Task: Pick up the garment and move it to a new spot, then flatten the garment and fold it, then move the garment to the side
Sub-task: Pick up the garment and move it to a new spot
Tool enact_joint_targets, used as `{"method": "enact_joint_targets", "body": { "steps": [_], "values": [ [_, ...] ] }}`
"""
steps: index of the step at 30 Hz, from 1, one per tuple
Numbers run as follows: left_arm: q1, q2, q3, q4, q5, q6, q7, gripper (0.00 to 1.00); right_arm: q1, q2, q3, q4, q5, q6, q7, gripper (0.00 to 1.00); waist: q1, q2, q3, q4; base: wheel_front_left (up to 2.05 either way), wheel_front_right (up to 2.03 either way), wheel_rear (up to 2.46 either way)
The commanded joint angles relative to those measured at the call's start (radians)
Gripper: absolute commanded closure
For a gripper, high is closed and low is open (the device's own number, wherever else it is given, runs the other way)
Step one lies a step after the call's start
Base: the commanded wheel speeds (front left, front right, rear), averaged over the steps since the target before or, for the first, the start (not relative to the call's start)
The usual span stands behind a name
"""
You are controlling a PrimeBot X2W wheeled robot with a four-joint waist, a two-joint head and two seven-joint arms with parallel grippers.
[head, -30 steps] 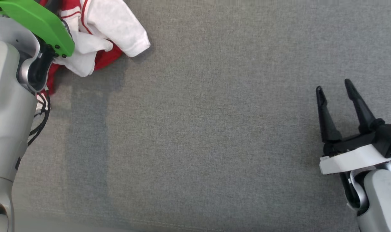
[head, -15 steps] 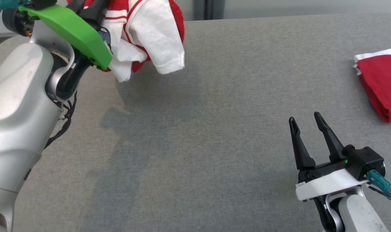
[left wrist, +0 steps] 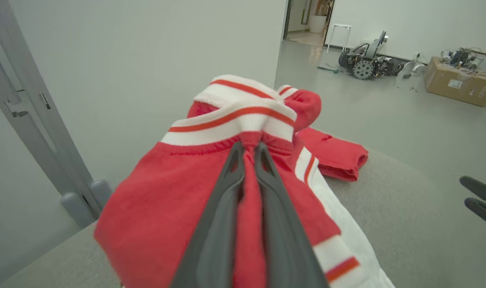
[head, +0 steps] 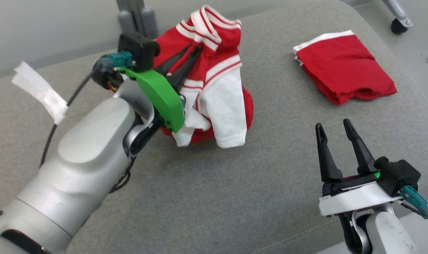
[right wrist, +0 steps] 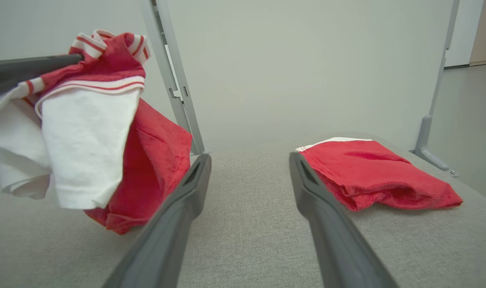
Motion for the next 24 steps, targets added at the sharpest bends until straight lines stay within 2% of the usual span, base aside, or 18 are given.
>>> {"method": "enact_joint_targets", "body": {
  "steps": [1,10,11,12,13,18,24],
  "values": [
    [0.032,-0.01,-0.021,0.035,0.015,-0.002,-0.013,1.0,-0.025,0.009,0.006,-0.005,0.002,0.0,0.0,0.0,0.0,0.0,0.08,-0.075,0.0,0.0,0.0],
    [0.1,-0.079,-0.114,0.281,0.101,0.003,-0.114,1.0,-0.061,0.031,0.027,-0.003,-0.003,0.0,0.0,0.0,0.0,0.0,0.17,-0.105,0.0,0.0,0.0],
    [0.101,-0.088,-0.118,0.302,0.108,0.003,-0.124,0.74,-0.06,0.032,0.027,-0.001,-0.005,0.0,0.0,0.0,0.0,0.0,0.17,-0.102,0.0,0.0,0.0],
    [0.105,-0.1,-0.119,0.324,0.109,0.004,-0.137,0.05,-0.056,0.033,0.026,0.001,-0.006,0.0,0.0,0.0,0.0,0.0,0.166,-0.095,0.0,0.0,0.0],
    [0.106,-0.11,-0.115,0.339,0.111,0.008,-0.148,0.0,-0.053,0.033,0.027,0.003,-0.007,0.0,0.0,0.0,0.0,0.0,0.162,-0.089,0.0,0.0,0.0],
    [0.137,-0.151,-0.088,0.344,0.152,0.045,-0.185,0.0,-0.029,0.032,0.024,0.018,-0.012,0.0,0.0,0.0,0.0,0.0,0.095,-0.028,0.0,0.0,0.0],
    [0.292,-0.133,0.109,0.142,0.256,0.195,-0.185,0.0,0.015,0.019,0.022,0.037,-0.009,0.0,0.0,0.0,0.0,0.0,-0.014,0.084,0.0,0.0,0.0]
  ]
}}
